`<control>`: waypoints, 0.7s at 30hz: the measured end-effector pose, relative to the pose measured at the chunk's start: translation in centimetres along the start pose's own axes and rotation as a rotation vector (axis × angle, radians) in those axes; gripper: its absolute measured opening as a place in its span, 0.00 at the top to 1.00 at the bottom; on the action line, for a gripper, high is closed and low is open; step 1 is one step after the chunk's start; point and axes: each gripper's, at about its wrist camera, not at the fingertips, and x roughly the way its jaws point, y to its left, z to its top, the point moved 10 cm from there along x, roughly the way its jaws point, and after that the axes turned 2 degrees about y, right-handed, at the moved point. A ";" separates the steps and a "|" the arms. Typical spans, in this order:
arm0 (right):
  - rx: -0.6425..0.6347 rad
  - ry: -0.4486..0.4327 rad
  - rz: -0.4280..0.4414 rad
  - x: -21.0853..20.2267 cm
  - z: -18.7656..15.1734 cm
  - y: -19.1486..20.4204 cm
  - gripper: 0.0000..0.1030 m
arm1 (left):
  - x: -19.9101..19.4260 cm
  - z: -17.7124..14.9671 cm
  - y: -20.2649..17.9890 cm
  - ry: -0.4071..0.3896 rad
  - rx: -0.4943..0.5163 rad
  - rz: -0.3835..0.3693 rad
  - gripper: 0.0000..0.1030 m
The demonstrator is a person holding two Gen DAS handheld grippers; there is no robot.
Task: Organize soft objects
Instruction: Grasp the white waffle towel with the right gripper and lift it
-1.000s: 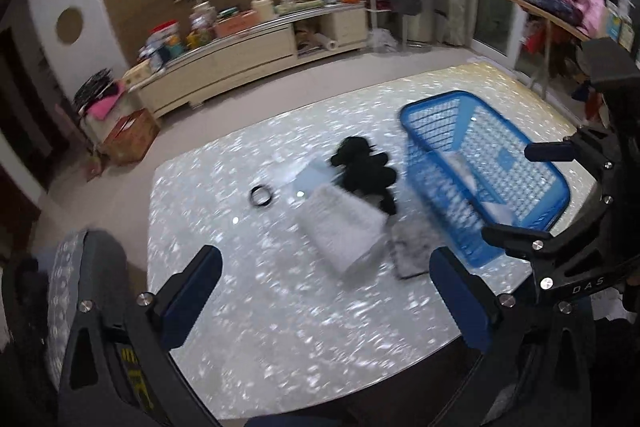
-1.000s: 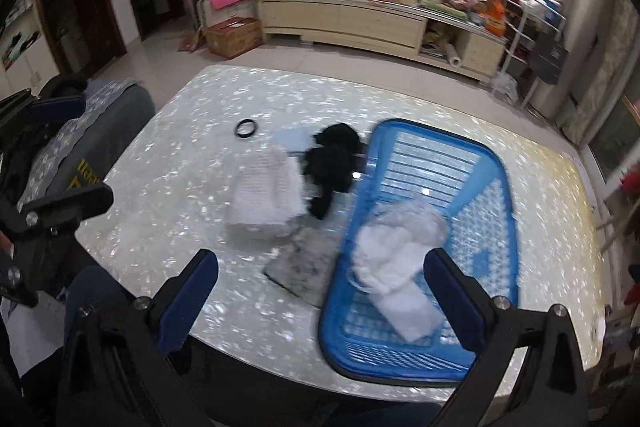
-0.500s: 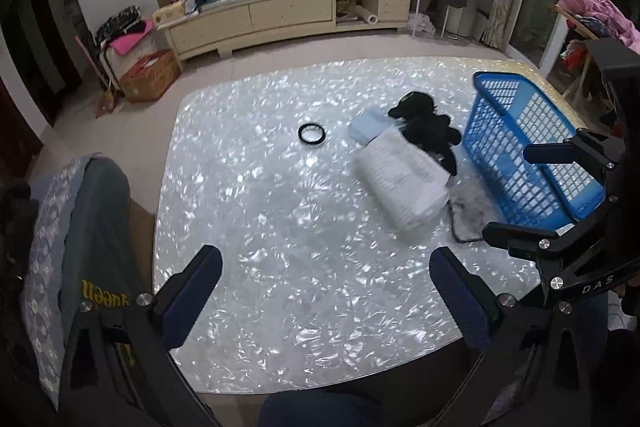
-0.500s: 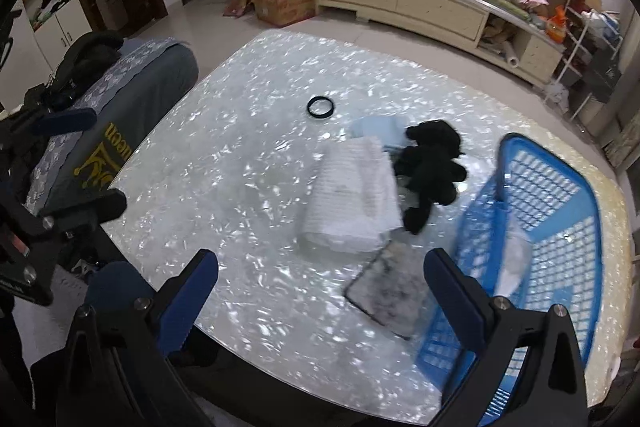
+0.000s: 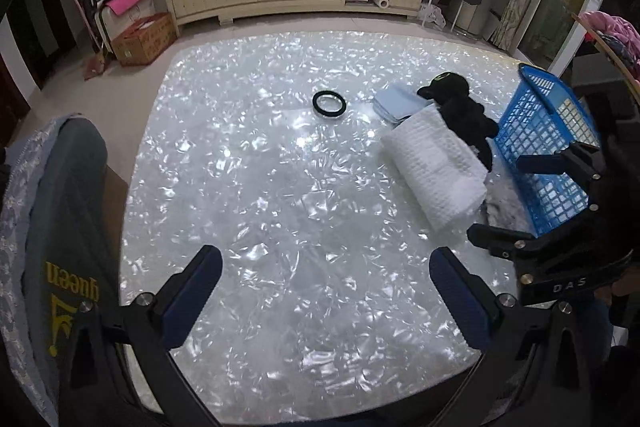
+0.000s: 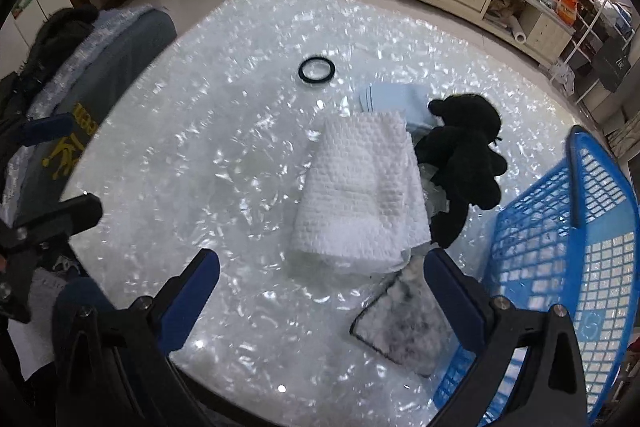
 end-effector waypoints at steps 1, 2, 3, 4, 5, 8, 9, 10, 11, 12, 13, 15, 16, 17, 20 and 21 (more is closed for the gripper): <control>0.004 0.012 0.000 0.7 0.1 -0.1 0.00 | 0.4 0.0 0.2 0.005 -0.001 0.000 0.00; 0.011 0.023 -0.001 1.4 0.2 -0.2 0.00 | 1.0 0.0 0.4 0.010 -0.003 0.000 0.00; 0.016 0.029 -0.001 1.9 0.5 -0.3 0.00 | 1.6 0.0 0.7 0.014 -0.006 -0.002 0.00; 0.021 0.036 -0.005 2.6 0.7 -0.4 0.00 | 2.1 0.0 0.8 0.019 -0.009 -0.004 0.00; 0.026 0.042 -0.012 3.2 0.9 -0.6 0.00 | 2.5 0.0 1.0 0.023 -0.014 -0.005 0.00; 0.040 0.062 -0.011 4.7 1.5 -0.7 0.06 | 3.8 0.0 1.8 0.030 -0.026 0.011 0.00; 0.040 0.068 -0.010 5.2 1.6 -0.7 0.07 | 4.2 0.0 2.1 0.027 -0.025 0.025 0.00; 0.038 0.078 -0.015 5.8 1.8 -0.7 0.11 | 4.5 0.0 2.2 0.024 -0.024 0.027 0.00; 0.038 0.082 -0.020 6.1 1.8 -0.8 0.12 | 4.7 0.0 2.3 0.024 -0.023 0.025 0.00; 0.039 0.086 -0.025 6.5 1.9 -0.9 0.15 | 5.0 -0.1 2.4 0.026 -0.024 0.023 0.00; 0.042 0.090 -0.032 6.9 1.9 -1.0 0.15 | 5.3 -0.1 2.5 0.031 -0.027 0.021 0.00; 0.053 0.097 -0.037 7.6 2.0 -1.3 0.15 | 6.0 -0.2 2.7 0.041 -0.032 0.018 0.00; 0.059 0.103 -0.038 8.0 2.1 -1.4 0.15 | 6.2 -0.3 2.8 0.043 -0.033 0.018 0.00; 0.059 0.106 -0.039 8.5 2.1 -1.5 0.15 | 6.3 -0.3 2.8 0.045 -0.035 0.021 0.00; 0.046 0.110 -0.052 9.3 2.2 -1.6 0.18 | 6.8 -0.3 3.0 0.045 -0.041 0.019 0.00; 0.045 0.111 -0.056 9.5 2.2 -1.6 0.21 | 6.9 -0.3 3.1 0.045 -0.045 0.017 0.00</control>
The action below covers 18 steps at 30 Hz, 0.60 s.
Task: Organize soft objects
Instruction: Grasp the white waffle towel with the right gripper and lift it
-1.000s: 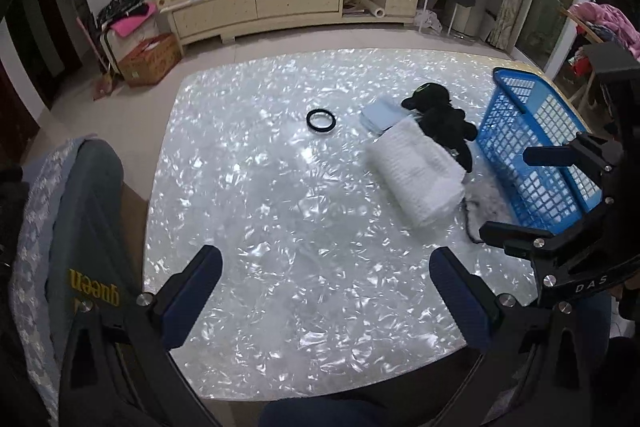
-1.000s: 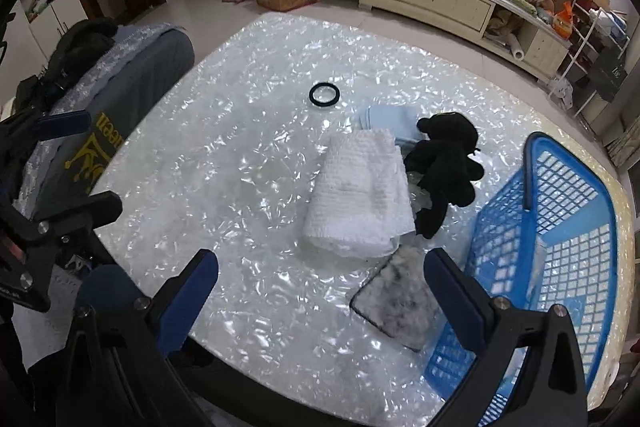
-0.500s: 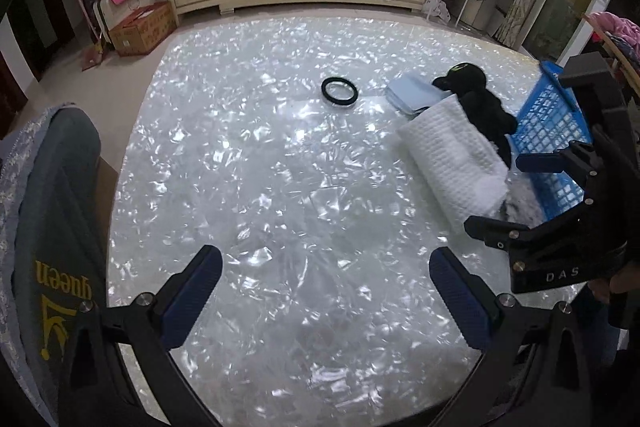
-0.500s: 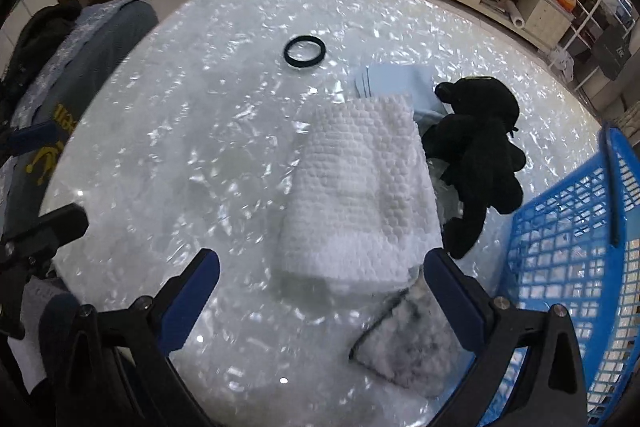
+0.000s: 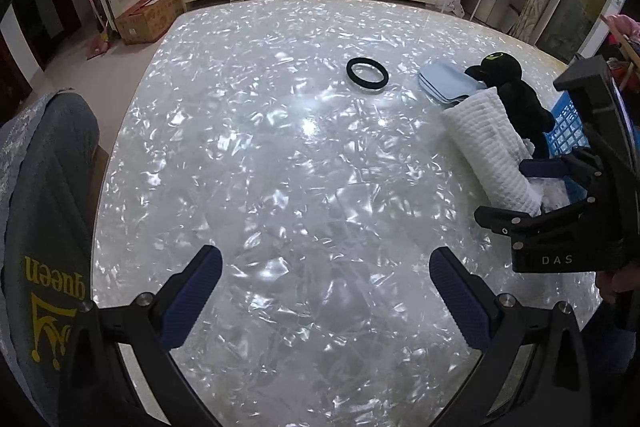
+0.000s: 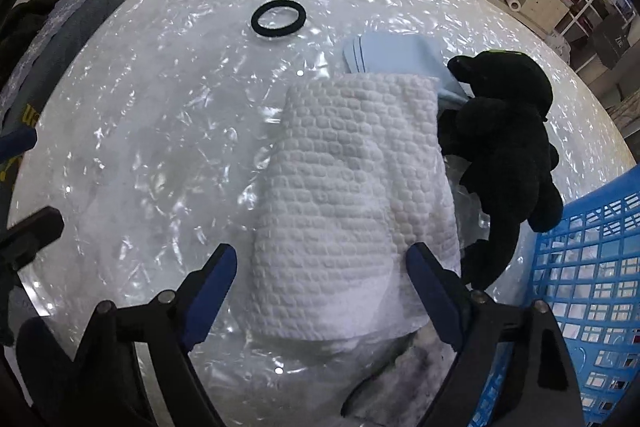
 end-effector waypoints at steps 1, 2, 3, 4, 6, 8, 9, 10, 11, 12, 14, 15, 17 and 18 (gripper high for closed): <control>0.001 -0.002 -0.011 0.1 0.1 -0.2 0.28 | 0.1 0.0 0.1 0.002 -0.004 -0.001 0.00; 0.005 -0.008 -0.019 -0.1 0.1 -0.4 0.31 | 0.2 -0.1 0.2 0.006 -0.007 -0.002 0.00; 0.007 -0.011 -0.024 -0.2 0.0 -0.6 0.38 | 0.3 -0.2 0.2 0.008 -0.008 -0.004 0.00; 0.008 -0.012 -0.032 -0.2 0.1 -0.9 0.45 | 0.4 -0.2 0.2 0.010 -0.009 -0.005 0.00; 0.008 -0.013 -0.038 -0.2 0.1 -1.2 0.50 | 0.3 -0.2 0.1 0.009 -0.010 -0.007 0.00; -0.001 -0.022 -0.046 -0.2 0.2 -1.4 0.58 | 0.2 -0.2 -0.1 0.007 -0.011 -0.015 0.00; 0.000 -0.024 -0.048 -0.1 0.3 -1.4 0.65 | 0.1 -0.2 -0.2 0.005 -0.013 -0.018 0.00; 0.001 -0.029 -0.054 -0.2 0.3 -1.5 0.76 | -0.1 -0.2 -0.3 0.003 -0.013 -0.020 0.00; 0.003 -0.042 -0.040 -0.5 0.4 -1.3 0.81 | -0.3 -0.2 -0.4 0.001 -0.013 -0.021 0.00; 0.007 -0.051 -0.033 -0.9 0.4 -1.4 0.82 | -0.5 -0.1 -0.5 -0.003 -0.012 -0.022 0.00; 0.003 -0.065 -0.023 -1.5 0.3 -1.1 0.82 | -1.2 0.0 -0.8 -0.015 -0.013 -0.028 0.00; 0.006 -0.072 -0.017 -2.1 0.1 -1.2 0.82 | -1.6 0.0 -1.0 -0.023 -0.011 -0.028 0.00; 0.009 -0.077 0.010 -2.8 -0.4 -0.9 0.82 | -2.3 0.1 -1.2 -0.032 -0.009 -0.027 0.00; 0.007 -0.081 0.013 -3.2 -0.7 -0.6 0.82 | -2.6 0.1 -1.3 -0.035 -0.009 -0.027 0.00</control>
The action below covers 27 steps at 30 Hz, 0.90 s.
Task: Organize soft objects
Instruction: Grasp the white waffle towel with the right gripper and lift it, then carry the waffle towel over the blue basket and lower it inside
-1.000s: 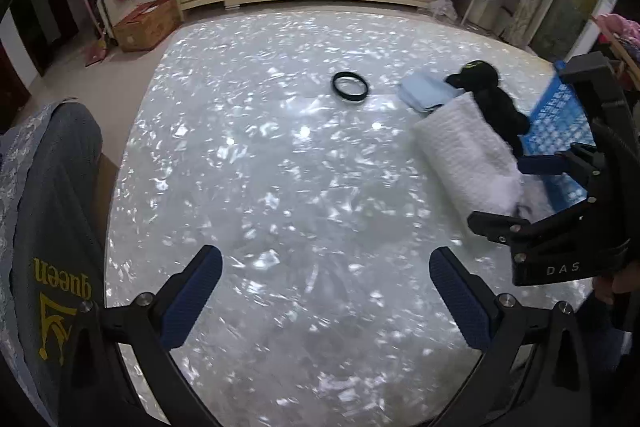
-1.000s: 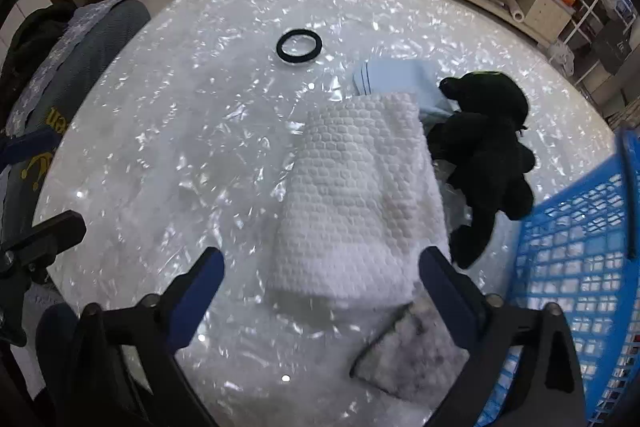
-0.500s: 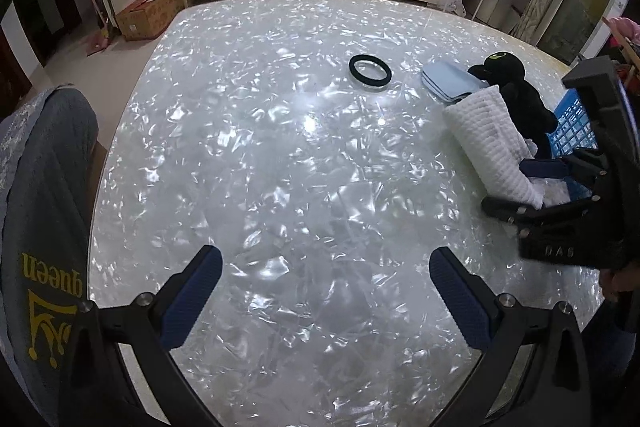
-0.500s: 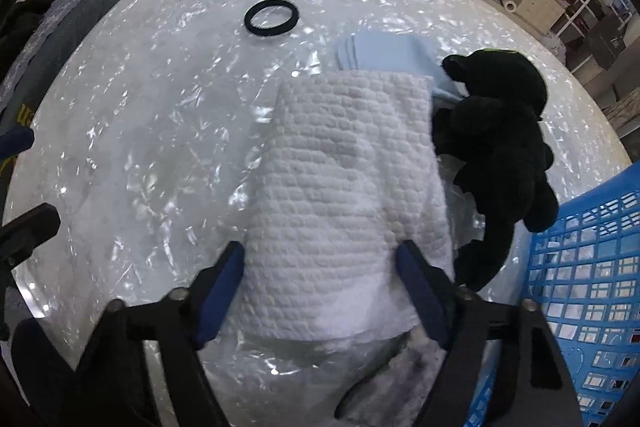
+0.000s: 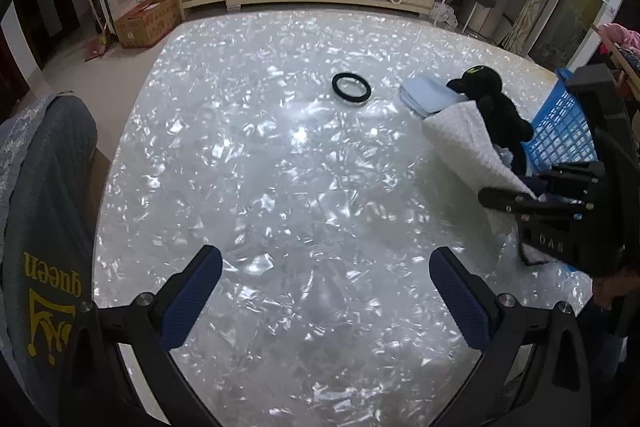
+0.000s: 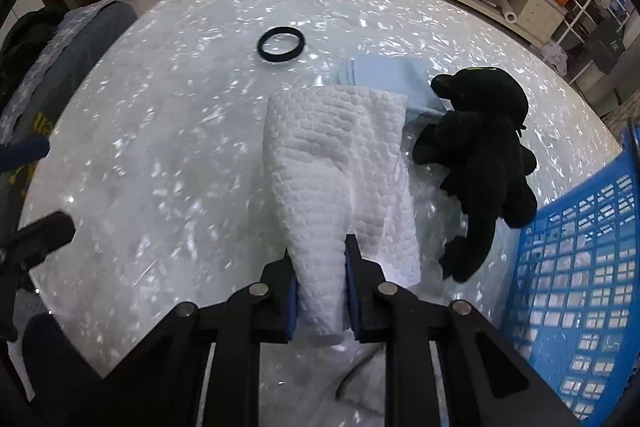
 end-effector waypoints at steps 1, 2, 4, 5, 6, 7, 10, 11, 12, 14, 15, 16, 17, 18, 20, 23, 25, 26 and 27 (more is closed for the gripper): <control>-0.006 -0.008 0.008 -0.6 -0.3 0.2 0.82 | -0.5 0.1 -0.2 -0.004 0.000 -0.001 0.00; -0.013 -0.014 0.011 -1.1 -0.5 0.5 0.82 | -0.8 0.1 -0.4 -0.007 0.001 -0.002 0.00; -0.018 -0.029 0.024 -2.3 -0.9 0.8 0.82 | -1.6 0.2 -0.9 -0.015 0.003 -0.005 0.00; -0.017 -0.038 0.030 -3.0 -1.3 0.9 0.82 | -2.2 0.3 -1.3 -0.021 0.005 -0.007 0.00; -0.014 -0.042 0.033 -3.5 -1.5 1.0 0.83 | -2.7 0.4 -1.7 -0.029 0.010 -0.010 0.00; -0.010 -0.053 0.034 -4.4 -1.8 0.9 0.82 | -3.2 0.5 -2.1 -0.036 0.015 -0.013 0.00; -0.007 -0.083 0.045 -6.4 -2.5 0.8 0.82 | -4.4 0.6 -3.5 -0.049 0.042 -0.015 0.00; -0.004 -0.090 0.051 -7.1 -2.7 0.8 0.82 | -4.9 0.6 -4.1 -0.054 0.054 -0.012 0.00; -0.001 -0.097 0.055 -7.6 -2.8 0.9 0.82 | -5.4 0.6 -4.7 -0.060 0.065 -0.010 0.00; 0.005 -0.120 0.064 -9.2 -3.1 0.6 0.82 | -6.3 0.6 -5.8 -0.068 0.084 -0.015 0.00; 0.005 -0.125 0.068 -9.6 -3.1 0.6 0.82 | -6.7 0.6 -6.3 -0.073 0.093 -0.017 0.00; 0.007 -0.138 0.068 -10.4 -3.3 0.5 0.82 | -7.1 0.5 -6.9 -0.077 0.103 -0.017 0.00; 0.009 -0.150 0.070 -11.0 -3.5 0.4 0.82 | -7.6 0.5 -7.5 -0.082 0.114 -0.018 0.00; 0.011 -0.160 0.071 -11.6 -3.7 0.3 0.82 | -7.9 0.6 -8.0 -0.087 0.125 -0.019 0.00; 0.019 -0.181 0.070 -12.8 -4.2 -0.2 0.82 | -8.6 0.7 -9.0 -0.100 0.145 -0.016 0.00; 0.031 -0.201 0.066 -14.2 -4.6 -1.2 0.82 | -9.6 0.8 -10.6 -0.109 0.161 -0.035 0.00; 0.037 -0.214 0.063 -14.9 -5.0 -1.7 0.82 | -10.2 1.1 -11.5 -0.114 0.168 -0.040 0.00; 0.043 -0.222 0.062 -15.4 -5.3 -2.1 0.82 | -10.4 1.1 -11.9 -0.117 0.173 -0.041 0.00; 0.047 -0.227 0.061 -15.6 -5.5 -2.4 0.82 | -10.6 1.2 -12.5 -0.120 0.178 -0.042 0.00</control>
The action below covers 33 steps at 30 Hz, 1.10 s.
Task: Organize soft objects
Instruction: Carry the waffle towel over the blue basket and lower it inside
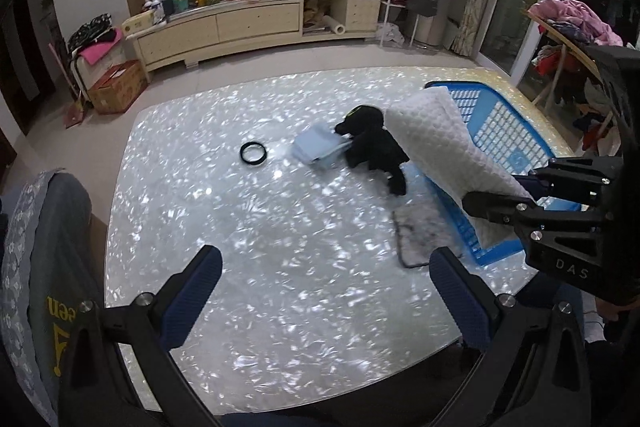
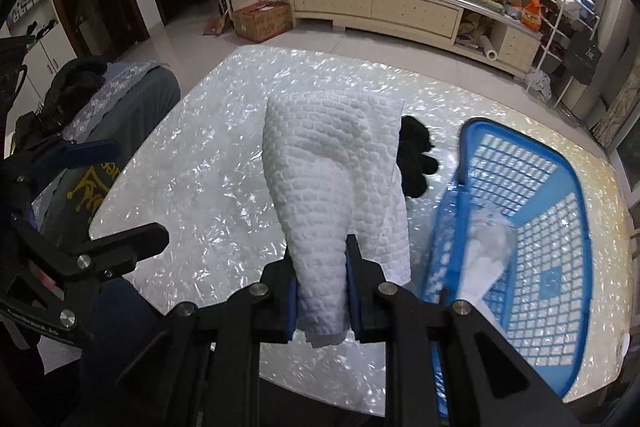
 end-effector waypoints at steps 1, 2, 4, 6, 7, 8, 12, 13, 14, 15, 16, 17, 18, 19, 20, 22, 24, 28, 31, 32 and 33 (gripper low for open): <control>0.005 -0.010 -0.001 -0.6 -0.1 -0.4 0.82 | -0.2 0.3 -0.6 -0.003 0.007 -0.002 0.00; 0.009 -0.018 -0.004 -1.1 -0.2 -0.8 0.82 | -0.3 0.5 -1.1 -0.005 0.014 -0.006 0.00; 0.020 -0.031 -0.009 -1.8 -0.3 -1.5 0.82 | -0.5 1.0 -2.1 -0.007 0.023 -0.012 0.00; 0.028 -0.041 -0.016 -2.7 -0.4 -2.4 0.82 | -0.6 1.6 -3.2 -0.011 0.034 -0.027 0.00; 0.034 -0.050 -0.020 -3.1 -0.5 -3.0 0.82 | -0.6 1.7 -3.7 -0.011 0.040 -0.032 0.00; 0.039 -0.054 -0.024 -3.4 -0.6 -3.4 0.82 | -0.5 2.0 -4.1 -0.010 0.048 -0.033 0.00; 0.059 -0.069 -0.042 -4.4 -1.0 -5.5 0.82 | 0.1 2.9 -5.6 -0.010 0.070 -0.039 0.00; 0.064 -0.071 -0.046 -4.5 -1.1 -6.0 0.82 | 0.3 3.0 -5.8 -0.009 0.070 -0.045 0.00; 0.066 -0.071 -0.049 -4.5 -1.2 -6.3 0.82 | 0.4 3.1 -6.1 -0.007 0.070 -0.051 0.00; 0.072 -0.072 -0.056 -4.6 -1.3 -6.9 0.82 | 0.7 3.2 -6.4 -0.004 0.070 -0.058 0.00; 0.077 -0.072 -0.061 -4.7 -1.3 -7.3 0.82 | 0.9 3.2 -6.8 0.000 0.072 -0.064 0.00; 0.084 -0.074 -0.067 -4.7 -1.4 -7.9 0.82 | 1.1 3.4 -7.1 0.003 0.074 -0.069 0.00; 0.088 -0.074 -0.071 -4.7 -1.4 -8.1 0.82 | 1.4 3.4 -7.4 0.008 0.079 -0.073 0.00; 0.098 -0.075 -0.077 -4.7 -1.5 -8.7 0.82 | 1.6 3.4 -7.7 0.012 0.084 -0.077 0.00; 0.105 -0.074 -0.081 -4.6 -1.5 -9.0 0.82 | 1.8 3.5 -7.9 0.016 0.090 -0.078 0.00; 0.118 -0.071 -0.087 -4.4 -1.7 -9.7 0.82 | 2.2 3.5 -8.2 0.021 0.098 -0.079 0.00; 0.129 -0.064 -0.094 -4.2 -2.0 -10.0 0.82 | 2.7 3.6 -8.5 0.028 0.099 -0.091 0.00; 0.150 -0.046 -0.104 -3.5 -2.5 -11.1 0.81 | 3.8 3.6 -8.7 0.047 0.096 -0.107 0.00; 0.162 -0.028 -0.102 -2.9 -2.8 -11.6 0.81 | 4.9 3.4 -8.8 0.068 0.088 -0.123 0.00; 0.164 -0.022 -0.102 -2.7 -2.9 -12.0 0.81 | 5.2 3.3 -8.8 0.073 0.086 -0.128 0.00; 0.165 -0.014 -0.102 -2.4 -3.1 -12.1 0.81 | 5.6 3.2 -8.8 0.081 0.082 -0.133 0.00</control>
